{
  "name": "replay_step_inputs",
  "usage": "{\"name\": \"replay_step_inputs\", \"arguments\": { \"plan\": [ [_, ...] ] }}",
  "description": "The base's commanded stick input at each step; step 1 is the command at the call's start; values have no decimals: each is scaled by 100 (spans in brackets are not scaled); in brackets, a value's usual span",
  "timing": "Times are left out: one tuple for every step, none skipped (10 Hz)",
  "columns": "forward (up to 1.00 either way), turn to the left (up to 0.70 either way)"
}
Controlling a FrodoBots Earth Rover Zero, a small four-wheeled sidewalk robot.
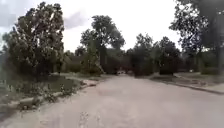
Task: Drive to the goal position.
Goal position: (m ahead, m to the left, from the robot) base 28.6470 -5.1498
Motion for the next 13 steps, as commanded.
{"name": "replay_step_inputs", "arguments": {
  "plan": [
    [100,-23],
    [100,-3],
    [100,1],
    [100,1],
    [100,1],
    [100,1],
    [100,1],
    [100,1],
    [100,1],
    [100,1],
    [100,1],
    [100,1],
    [100,1]
  ]
}}
